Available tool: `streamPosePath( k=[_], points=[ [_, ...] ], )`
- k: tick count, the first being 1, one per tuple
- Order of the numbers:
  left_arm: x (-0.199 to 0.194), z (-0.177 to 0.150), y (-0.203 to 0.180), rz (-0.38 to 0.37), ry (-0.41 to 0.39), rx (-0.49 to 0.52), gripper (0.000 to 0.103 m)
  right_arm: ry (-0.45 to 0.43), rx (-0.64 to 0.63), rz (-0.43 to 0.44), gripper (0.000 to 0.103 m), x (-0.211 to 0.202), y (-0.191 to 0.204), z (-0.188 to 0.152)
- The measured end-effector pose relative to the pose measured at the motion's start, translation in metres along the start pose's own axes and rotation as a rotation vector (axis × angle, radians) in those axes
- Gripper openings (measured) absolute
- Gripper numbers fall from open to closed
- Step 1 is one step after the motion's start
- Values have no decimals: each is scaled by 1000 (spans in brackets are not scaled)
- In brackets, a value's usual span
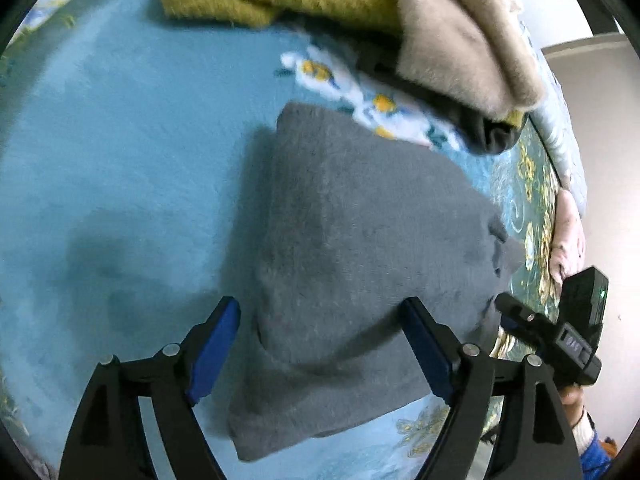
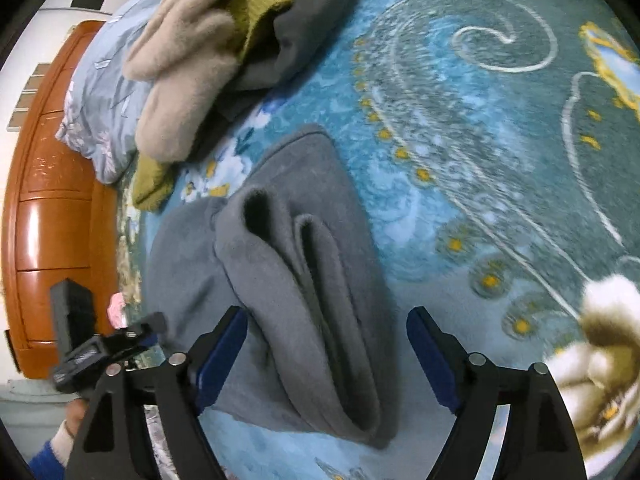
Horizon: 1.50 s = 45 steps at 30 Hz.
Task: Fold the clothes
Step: 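Grasp the folded grey sweatpants with both grippers and lift them, then carry the sweatpants with both grippers toward the folded pink garment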
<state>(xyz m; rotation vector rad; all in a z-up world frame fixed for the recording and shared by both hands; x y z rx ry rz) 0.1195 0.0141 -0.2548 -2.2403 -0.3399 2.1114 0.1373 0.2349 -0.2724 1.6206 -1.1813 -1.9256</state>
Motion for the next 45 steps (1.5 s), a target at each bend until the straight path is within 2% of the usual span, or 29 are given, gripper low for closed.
streamPosePath(
  k=[7, 11, 13, 14, 15, 16, 18, 22, 24, 30, 34, 39, 45],
  points=[
    [7, -1, 5, -67, 83, -15, 85, 38, 5, 27, 88, 6, 1, 4],
    [10, -5, 2, -63, 90, -12, 85, 56, 9, 4, 87, 11, 0, 4],
    [9, -6, 1, -55, 77, -14, 84, 58, 19, 2, 80, 9, 0, 4],
    [7, -7, 0, -51, 66, -16, 80, 58, 29, 4, 67, 9, 0, 3],
    [5, -8, -2, -53, 63, -22, 77, 61, 48, 6, 60, 9, -1, 2],
    [4, -9, -4, -55, 59, -28, 69, 64, 62, 6, 57, 10, -2, 0],
    [-3, -12, -7, -36, 47, -41, 61, 67, 63, -12, 41, 9, -1, -1],
    [-20, -18, -13, 32, 19, -67, 30, 58, 90, -10, 28, 1, 7, -2],
    [-32, -23, -16, 47, -1, -81, 27, 51, 98, 14, 25, -8, 16, -3],
    [-81, -60, -32, 82, -48, -120, 25, 50, 42, 41, 23, -53, 47, -17],
    [-116, -93, -47, 53, -83, -136, 25, 29, 7, 67, 23, -99, 61, -30],
    [-146, -115, -90, 37, -127, -56, 25, -28, -40, 54, 23, -163, 77, -43],
    [-196, -110, -144, -38, -232, 62, 25, -193, -59, 55, 23, -240, 99, -45]
  ],
)
Point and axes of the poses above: each gripper's, at about its wrist camera, not at the fingertips, and x roughly the way its jaws point, y to its left, z to its top, the point moved 8 cm from there along x, roughly the way its jaws point, and after that the axes turned 15 degrees about z, right-handed, at the moved point
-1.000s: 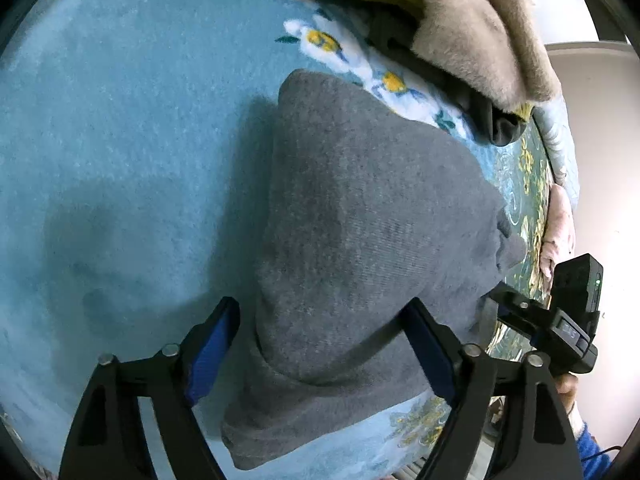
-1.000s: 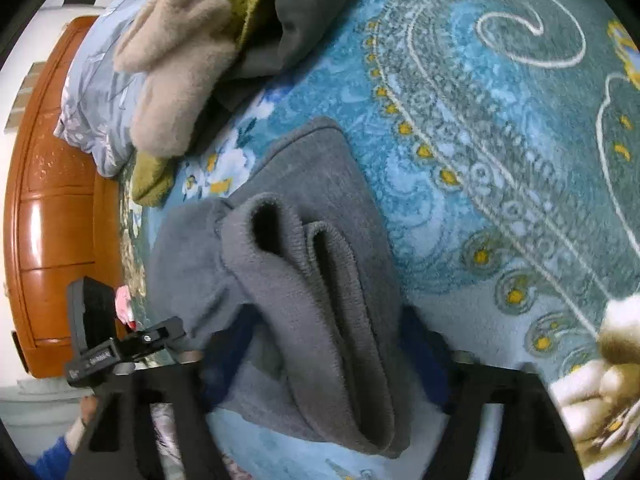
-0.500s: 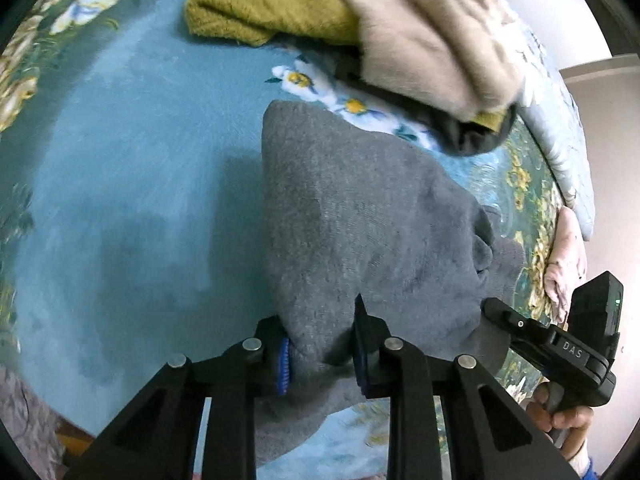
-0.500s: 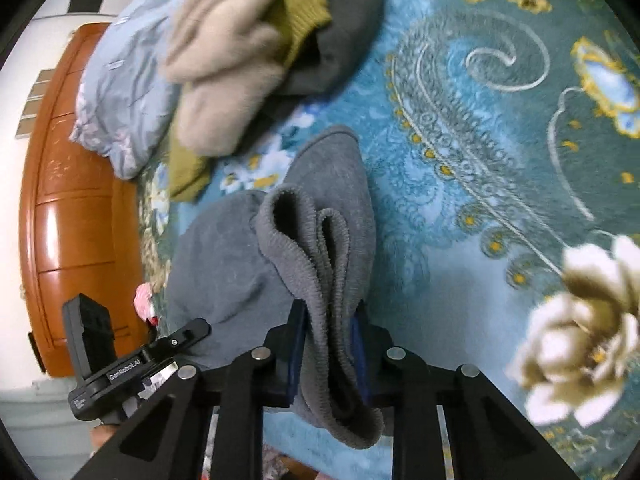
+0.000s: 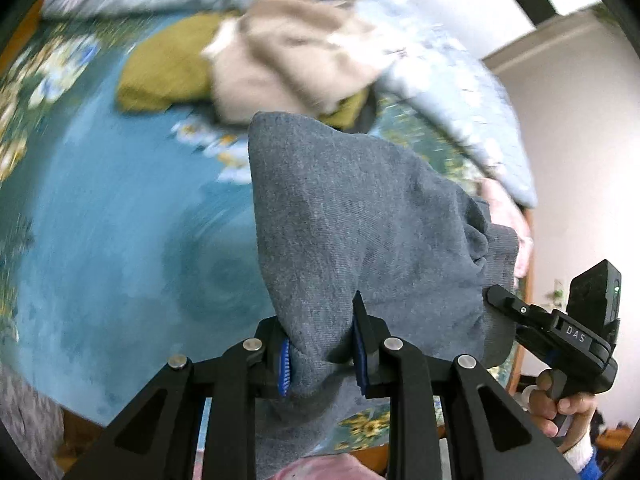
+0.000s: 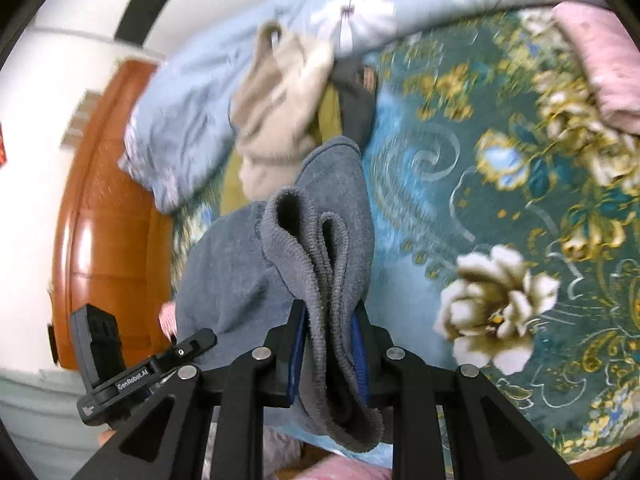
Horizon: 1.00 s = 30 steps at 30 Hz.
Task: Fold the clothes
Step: 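Carry the sweatpants with both grippers toward the folded pink garment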
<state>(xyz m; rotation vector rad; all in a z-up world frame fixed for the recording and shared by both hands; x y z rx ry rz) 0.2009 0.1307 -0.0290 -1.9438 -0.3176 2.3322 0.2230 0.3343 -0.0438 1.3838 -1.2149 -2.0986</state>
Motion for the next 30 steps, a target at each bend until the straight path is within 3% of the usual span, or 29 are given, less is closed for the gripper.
streamPosePath(
  k=[8, 16, 23, 30],
  points=[
    [-77, 13, -60, -125, -162, 191, 25, -242, -72, -22, 23, -98, 59, 8],
    [-128, 7, -114, -196, -236, 344, 25, -406, -110, -38, 23, -173, 91, 0],
    [-145, -7, -178, -216, -257, 485, 25, -504, -76, -43, 23, -229, 71, -11],
    [-118, -18, -262, -212, -248, 554, 25, -561, -32, -28, 23, -290, 12, 13]
  ],
)
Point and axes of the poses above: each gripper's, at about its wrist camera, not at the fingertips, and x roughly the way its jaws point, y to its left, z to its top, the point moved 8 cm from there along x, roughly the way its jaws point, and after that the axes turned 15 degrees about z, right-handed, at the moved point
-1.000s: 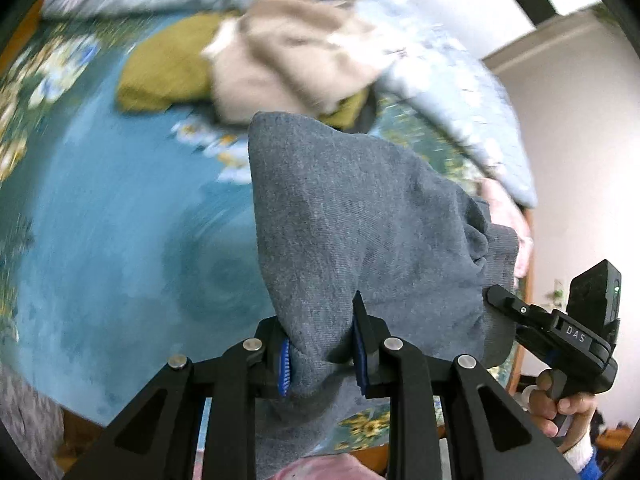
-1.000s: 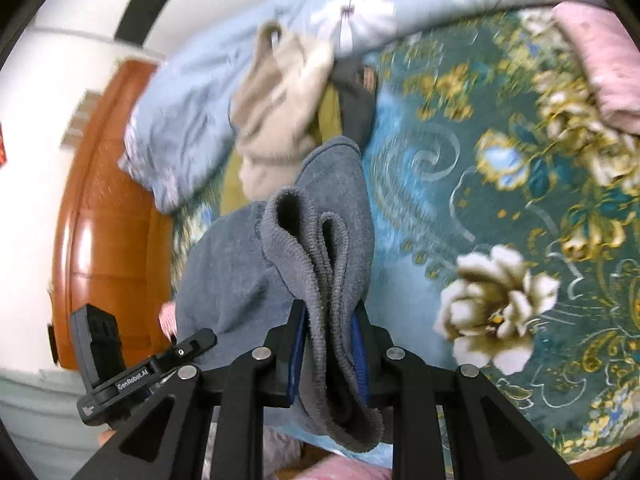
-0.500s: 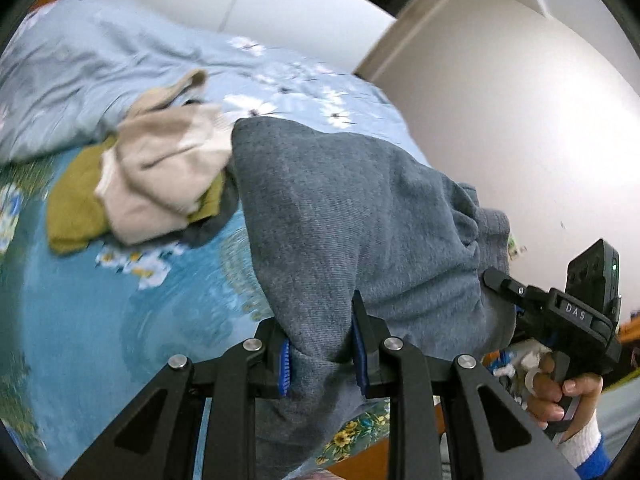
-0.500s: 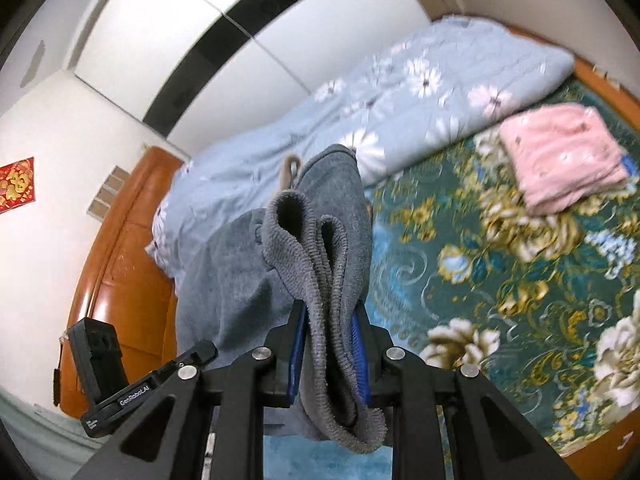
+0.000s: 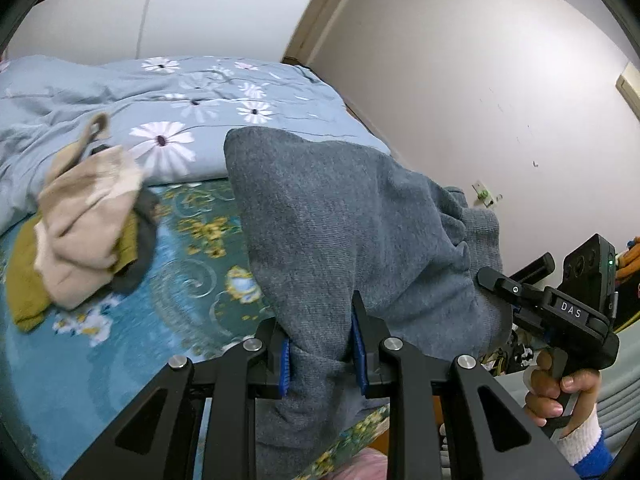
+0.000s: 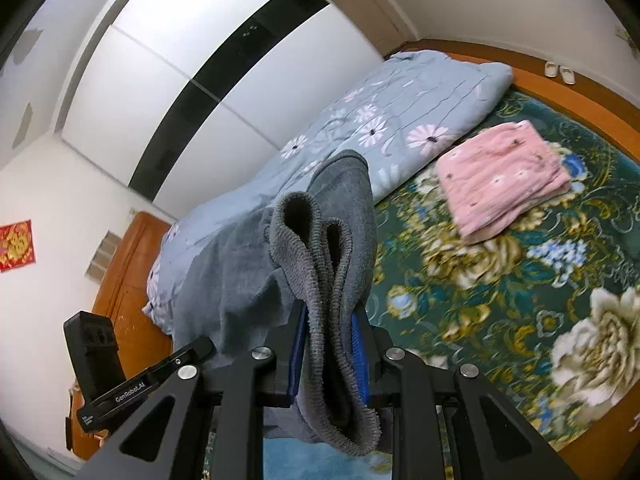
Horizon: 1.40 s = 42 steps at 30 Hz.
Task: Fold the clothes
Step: 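Carry the sweatpants with both grippers toward the folded pink garment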
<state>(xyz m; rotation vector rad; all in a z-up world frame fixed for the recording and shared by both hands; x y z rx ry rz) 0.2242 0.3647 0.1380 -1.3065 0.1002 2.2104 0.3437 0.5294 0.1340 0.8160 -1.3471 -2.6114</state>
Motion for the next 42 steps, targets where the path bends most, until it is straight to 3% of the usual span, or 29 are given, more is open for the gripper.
streamPosePath(
  k=[7, 11, 16, 20, 35, 42],
  points=[
    [97, 35, -105, 41, 36, 5, 25, 37, 37, 8, 23, -19, -120, 88],
    [158, 43, -159, 66, 133, -58, 25, 118, 94, -8, 23, -26, -198, 140],
    [214, 50, -208, 103, 218, -126, 25, 238, 139, -26, 23, -25, -280, 188],
    [252, 50, -229, 140, 296, -134, 25, 282, 178, -17, 23, -15, -319, 208],
    [373, 133, -209, 165, 406, -86, 25, 323, 255, -26, 23, 79, -391, 282],
    [440, 140, -184, 149, 447, -95, 26, 343, 283, -88, 23, 129, -434, 290]
  ],
)
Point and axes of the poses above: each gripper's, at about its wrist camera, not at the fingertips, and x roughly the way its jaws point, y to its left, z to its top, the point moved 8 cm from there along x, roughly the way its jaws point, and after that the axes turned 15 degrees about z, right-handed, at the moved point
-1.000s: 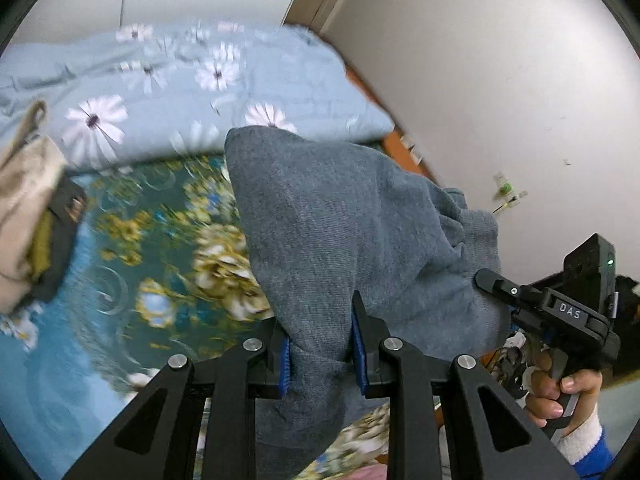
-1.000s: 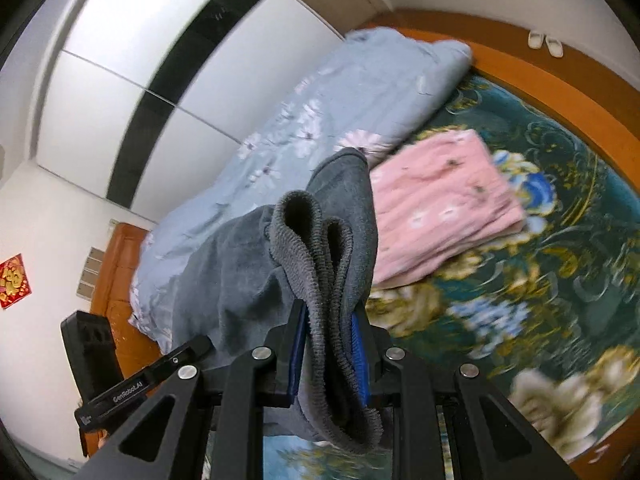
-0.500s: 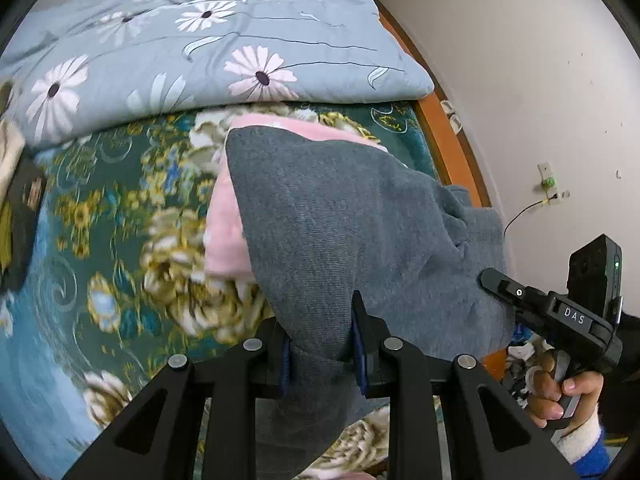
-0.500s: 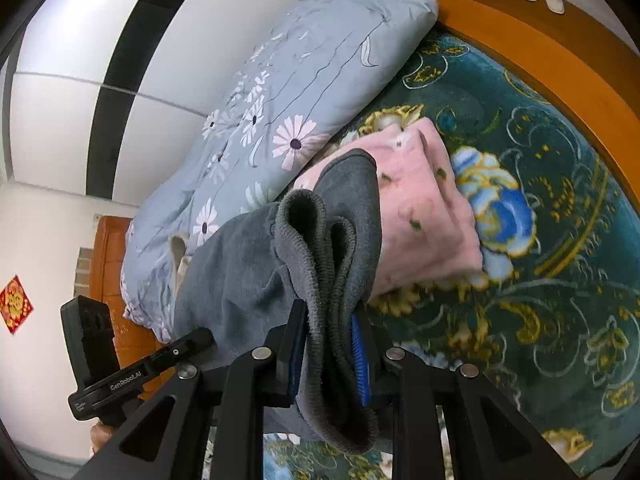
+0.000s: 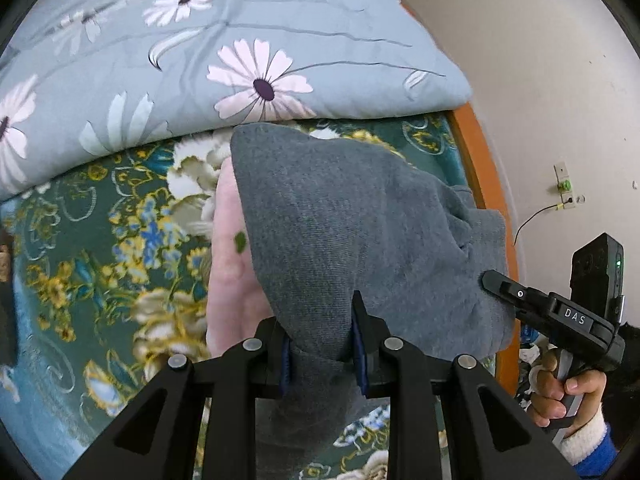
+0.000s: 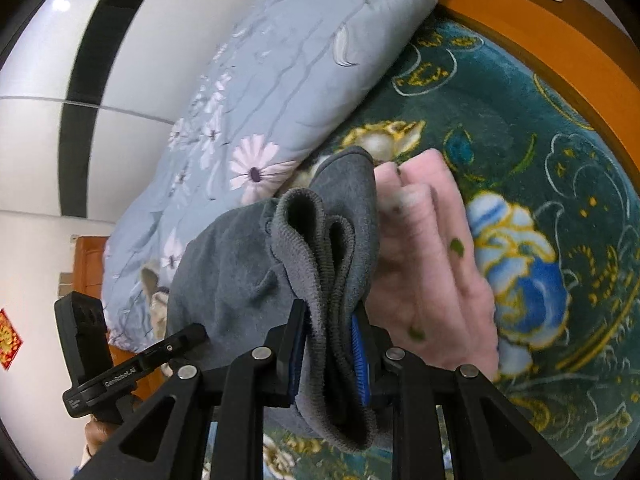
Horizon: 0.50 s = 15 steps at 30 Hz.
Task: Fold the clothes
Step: 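Carry the sweatpants with both grippers toward the folded pink garment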
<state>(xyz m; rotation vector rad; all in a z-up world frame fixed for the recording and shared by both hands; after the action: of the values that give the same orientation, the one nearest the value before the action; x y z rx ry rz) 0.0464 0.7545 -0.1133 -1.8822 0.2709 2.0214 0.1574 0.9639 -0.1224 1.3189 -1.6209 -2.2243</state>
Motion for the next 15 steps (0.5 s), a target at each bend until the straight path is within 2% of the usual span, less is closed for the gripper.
streamPosePath(
  k=[5, 7, 11, 15],
  points=[
    [51, -2, 13, 16, 52, -8, 28, 34, 70, -68, 23, 29, -43, 1],
    [64, -5, 18, 13, 58, -15, 30, 32, 92, -66, 23, 35, -54, -2],
    [73, -3, 25, -10, 57, -39, 34, 27, 96, -65, 24, 41, -60, -2],
    [65, -2, 25, -13, 72, -50, 35, 48, 70, -74, 27, 35, -46, 1]
  ],
)
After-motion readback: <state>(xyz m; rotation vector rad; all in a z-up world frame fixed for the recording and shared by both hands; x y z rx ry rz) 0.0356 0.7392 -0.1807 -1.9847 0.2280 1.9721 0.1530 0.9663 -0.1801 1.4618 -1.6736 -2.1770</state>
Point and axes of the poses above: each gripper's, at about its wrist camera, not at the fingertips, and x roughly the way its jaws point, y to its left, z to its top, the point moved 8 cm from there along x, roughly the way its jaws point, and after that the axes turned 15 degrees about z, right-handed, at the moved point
